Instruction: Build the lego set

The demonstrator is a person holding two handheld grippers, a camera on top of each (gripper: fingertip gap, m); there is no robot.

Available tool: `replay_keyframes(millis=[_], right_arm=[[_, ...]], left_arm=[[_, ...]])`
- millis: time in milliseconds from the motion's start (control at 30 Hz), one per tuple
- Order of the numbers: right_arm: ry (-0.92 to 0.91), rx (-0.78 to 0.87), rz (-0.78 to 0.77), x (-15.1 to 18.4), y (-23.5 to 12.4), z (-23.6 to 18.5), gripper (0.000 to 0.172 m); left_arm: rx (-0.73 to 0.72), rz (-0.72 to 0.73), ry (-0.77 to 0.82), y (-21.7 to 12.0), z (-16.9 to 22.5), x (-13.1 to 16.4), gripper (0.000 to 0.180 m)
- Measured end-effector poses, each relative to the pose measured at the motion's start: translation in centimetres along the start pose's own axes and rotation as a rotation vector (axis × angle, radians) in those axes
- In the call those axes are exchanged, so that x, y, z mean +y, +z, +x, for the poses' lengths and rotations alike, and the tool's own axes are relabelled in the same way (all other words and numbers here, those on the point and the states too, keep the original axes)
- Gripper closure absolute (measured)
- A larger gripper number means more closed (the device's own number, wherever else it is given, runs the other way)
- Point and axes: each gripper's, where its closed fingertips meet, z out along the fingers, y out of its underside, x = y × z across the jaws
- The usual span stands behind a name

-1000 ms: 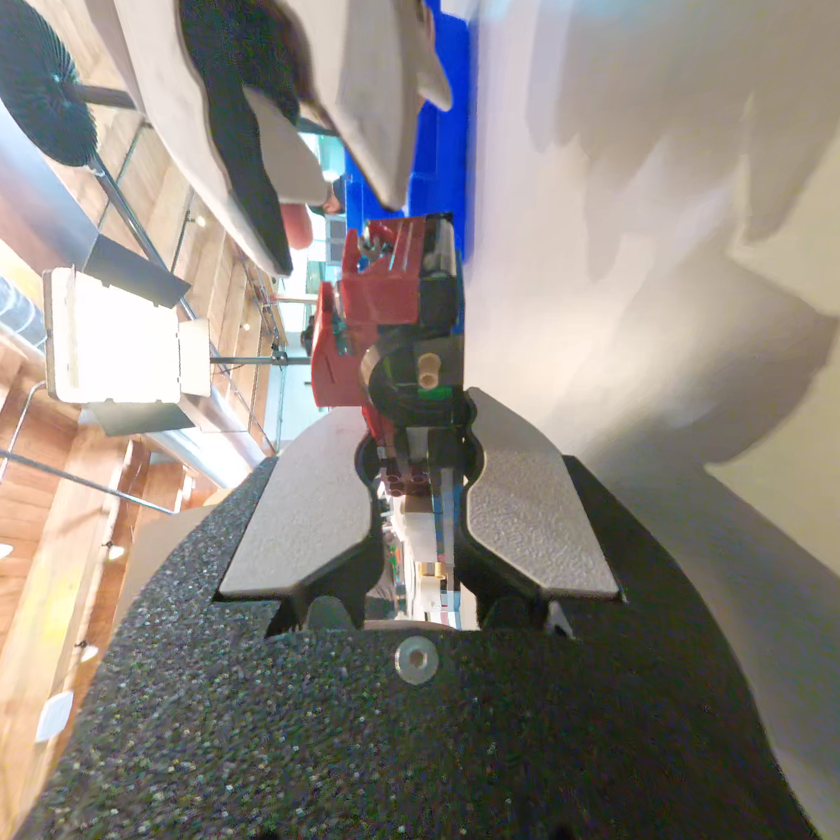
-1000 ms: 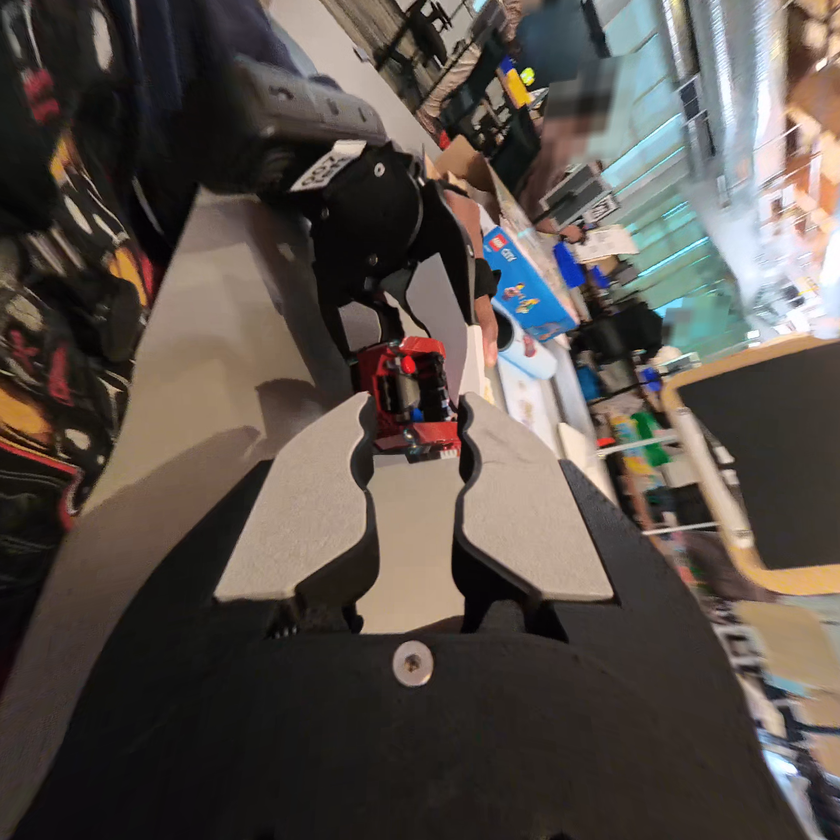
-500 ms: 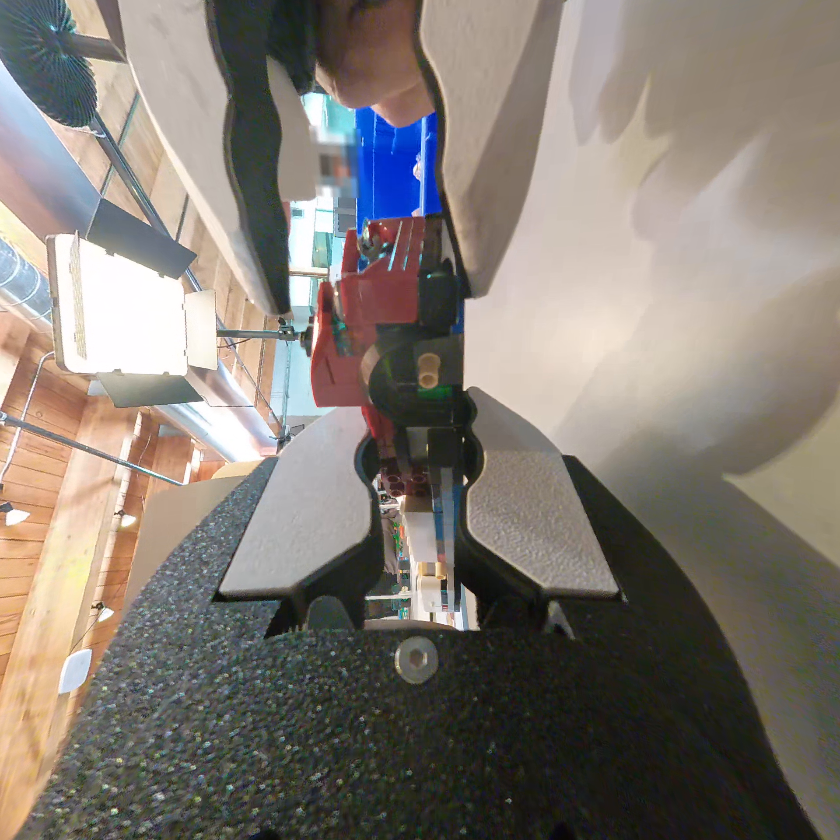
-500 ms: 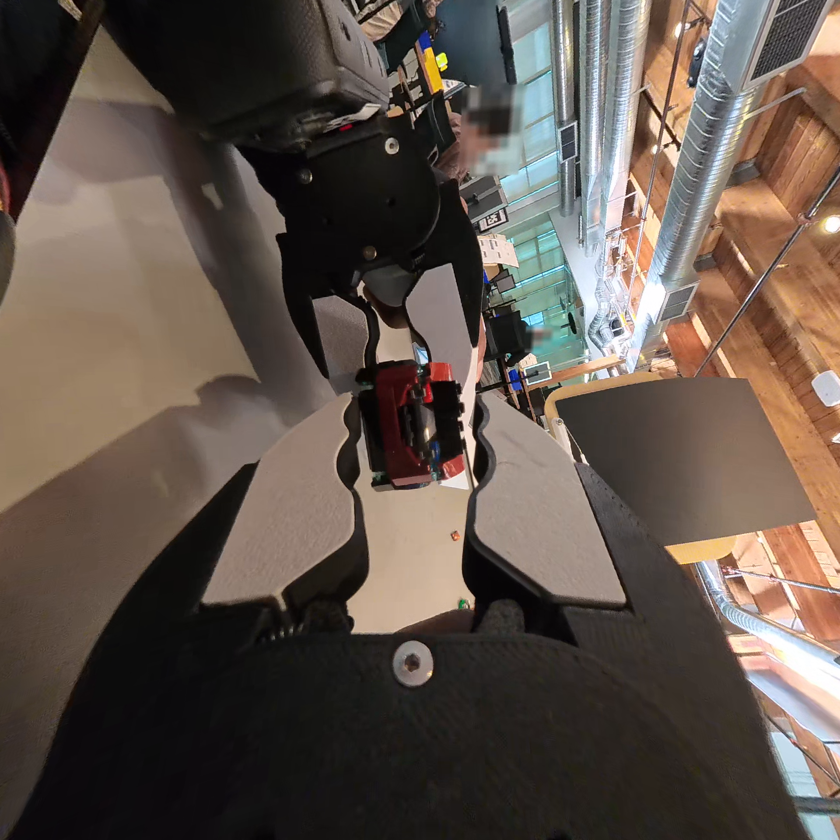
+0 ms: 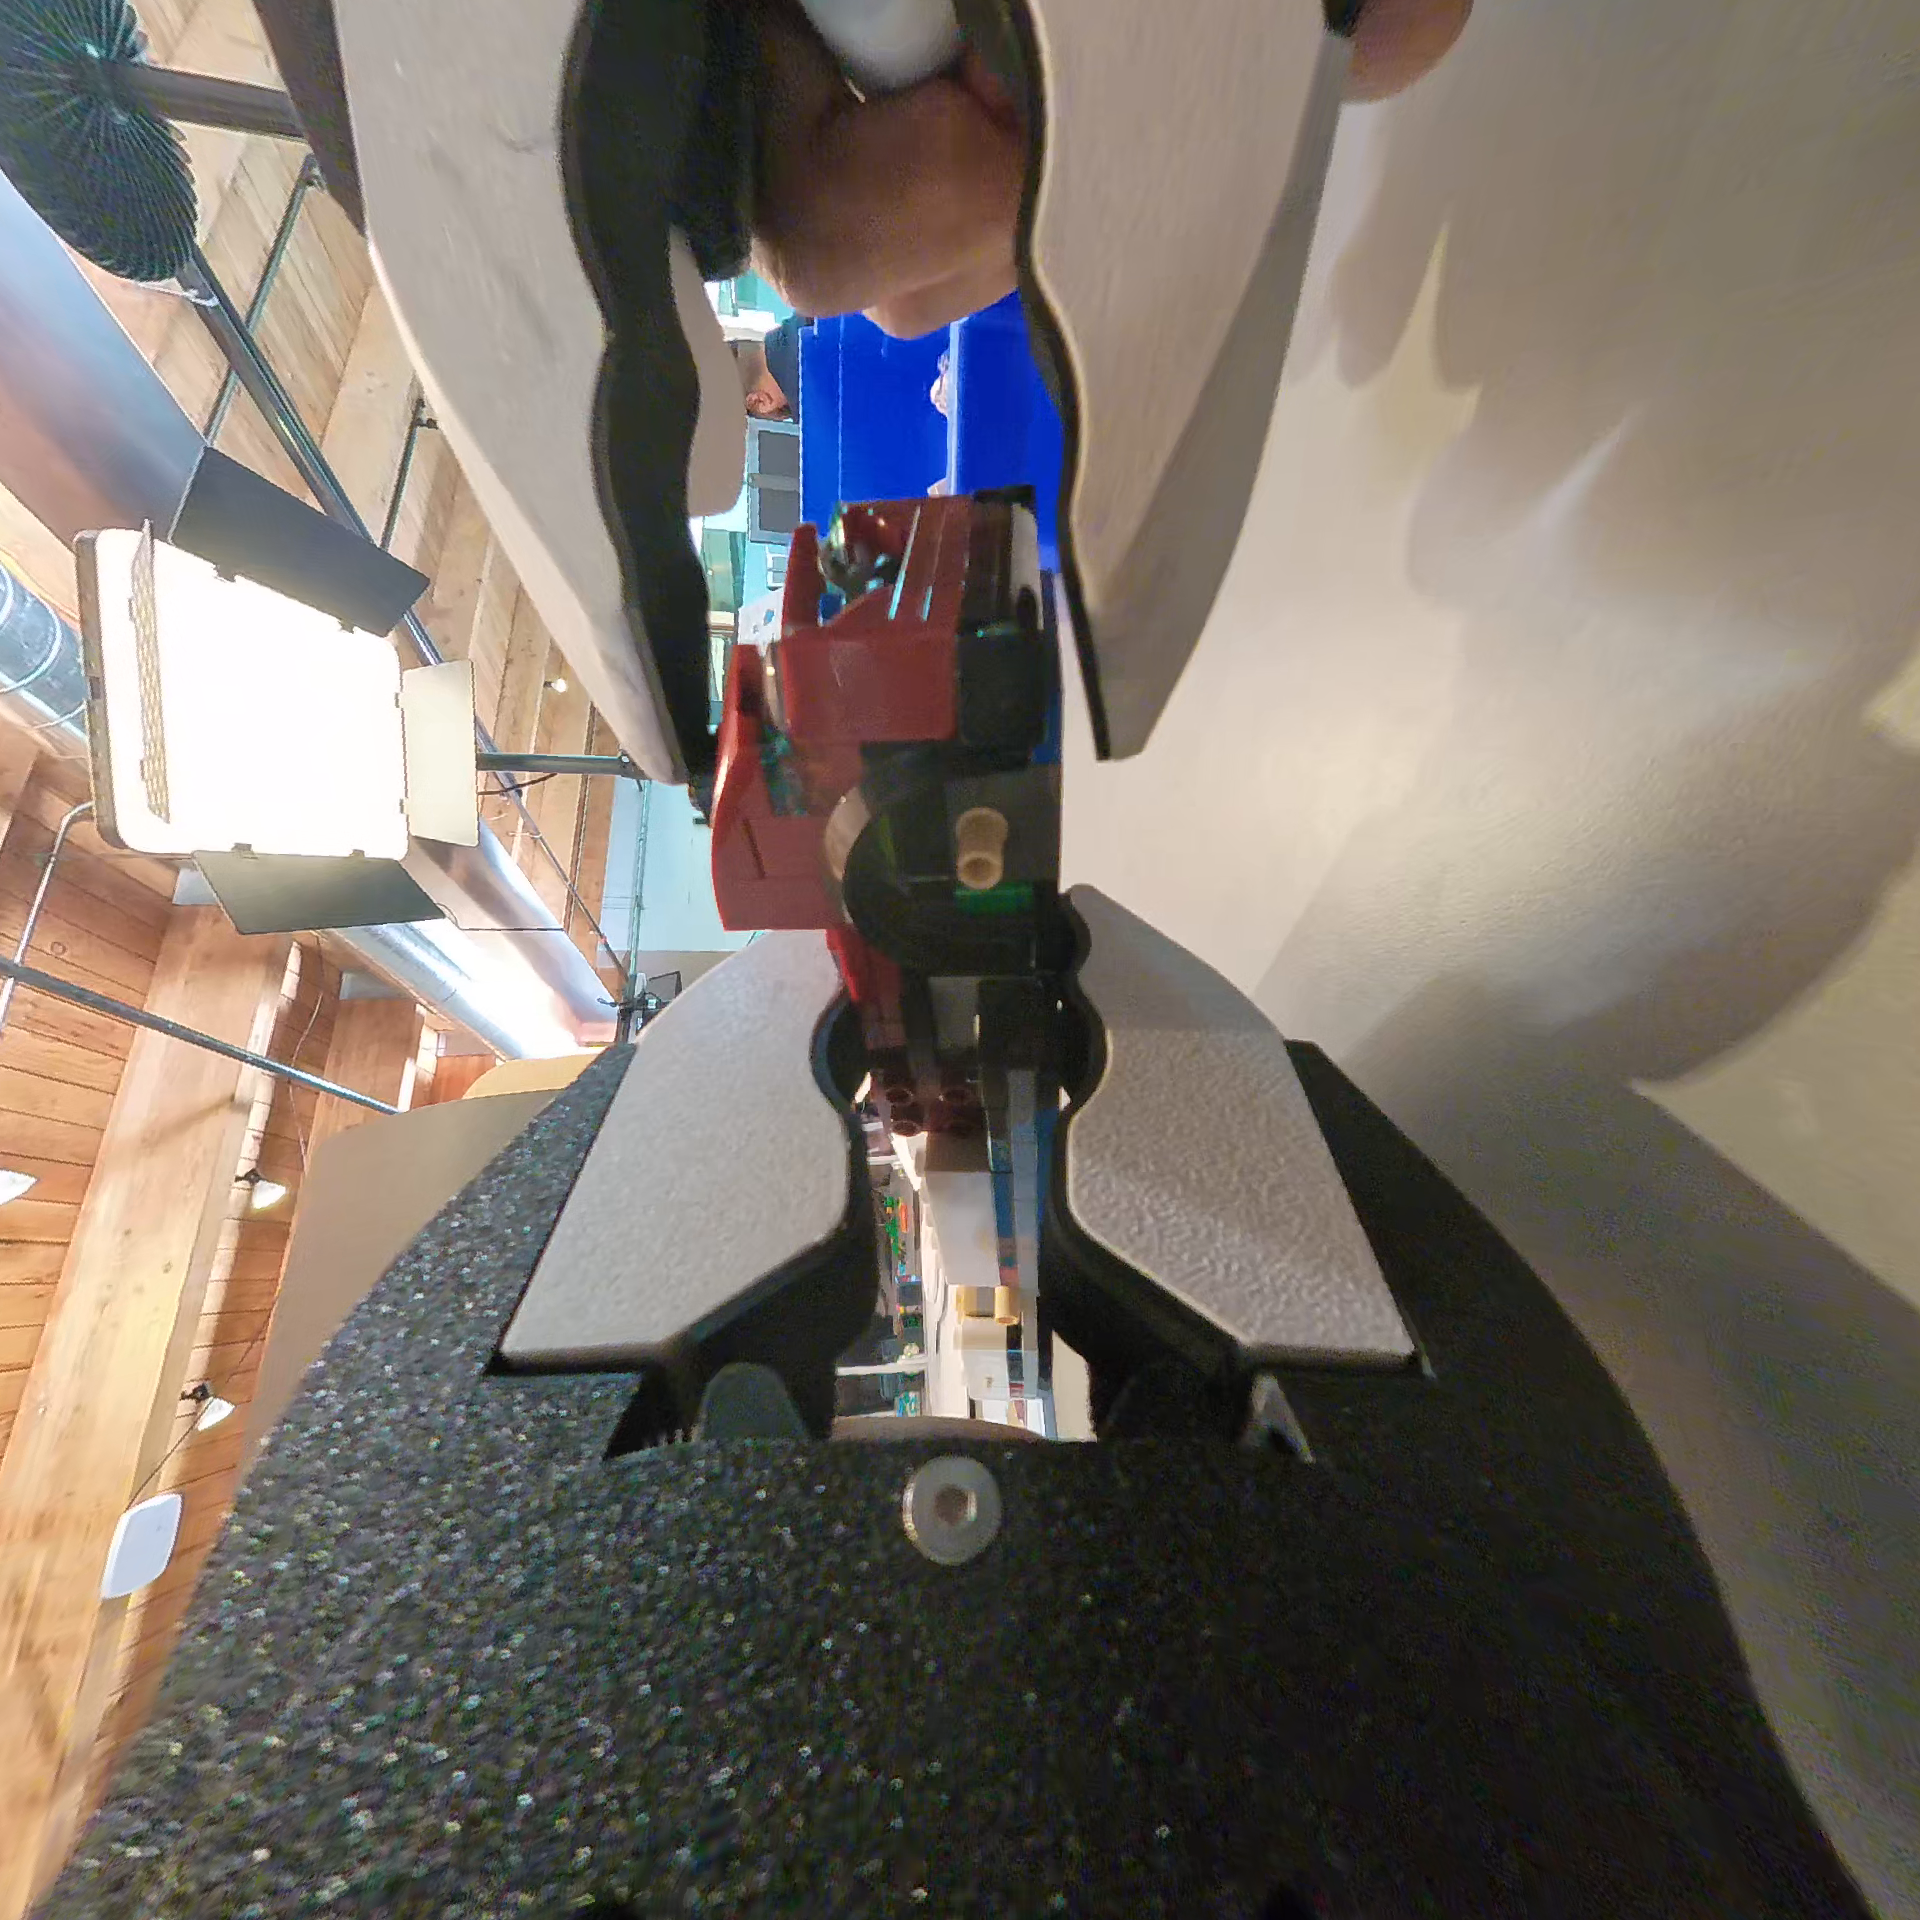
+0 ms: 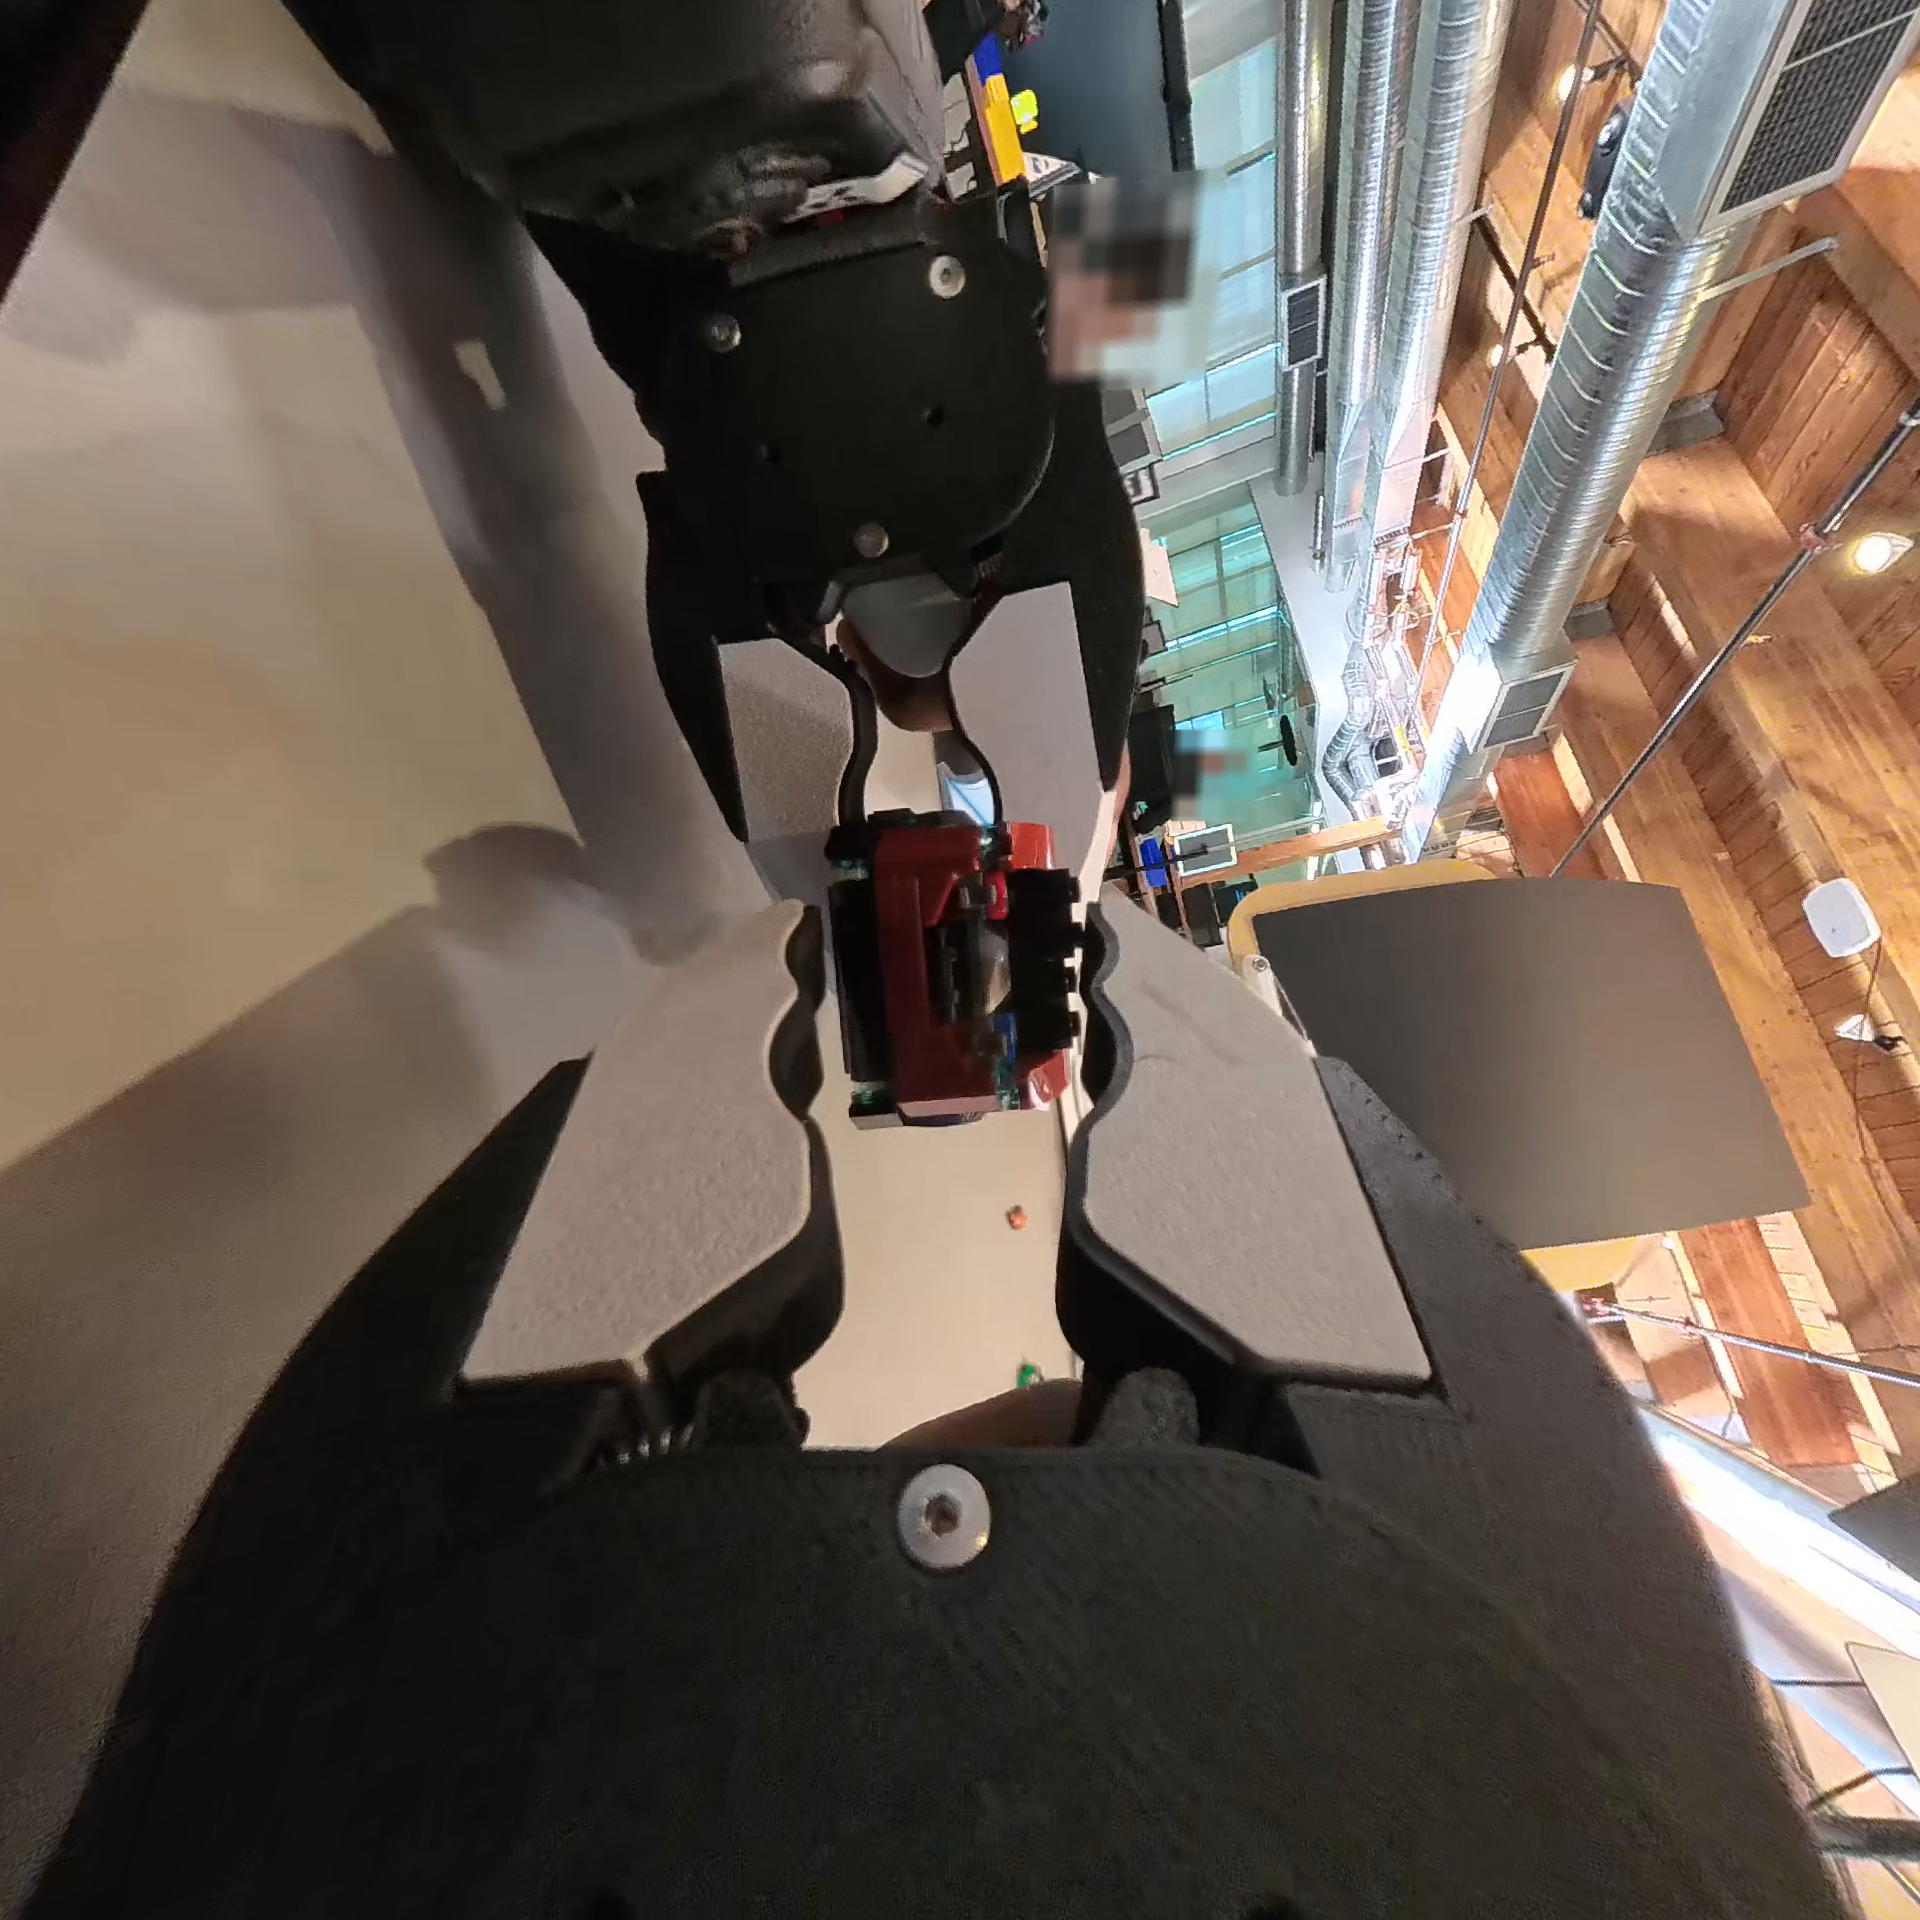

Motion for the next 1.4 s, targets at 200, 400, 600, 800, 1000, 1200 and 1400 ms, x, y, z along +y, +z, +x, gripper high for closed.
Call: replay_keyframes(millis=[200, 400, 600, 800, 1000, 1200, 1400], right_arm=[[-0.012, 0.014, 0.014, -0.3, 0.0, 0.2, 0.126], [-0.022, 0.005, 0.018, -0.3, 0.0, 0.2, 0.126], [-0.020, -0.001, 0.021, -0.3, 0.0, 0.2, 0.127], [-0.028, -0.003, 0.018, -0.2, 0.0, 0.2, 0.128], [-0.025, -0.007, 0.012, -0.1, 0.1, 0.1, 0.128], [0.034, 0.031, -0.008, 0.7, 0.3, 0.6, 0.124], [0.056, 0.035, -0.029, 1.3, 0.2, 0.8, 0.109]], left_arm=[[-0.014, 0.010, -0.005, -0.1, -0.3, -0.1, 0.147], [-0.013, 0.014, -0.003, -0.2, -0.3, -0.2, 0.148], [-0.010, 0.017, -0.002, -0.2, -0.2, -0.3, 0.148], [-0.011, 0.014, 0.002, -0.2, -0.2, -0.2, 0.148], [-0.006, 0.010, 0.006, -0.1, 0.0, -0.2, 0.147], [-0.032, -0.026, 0.013, 0.1, -0.4, 0.4, 0.147], [-0.036, -0.060, 0.026, 0.2, -0.3, 1.0, 0.147]])
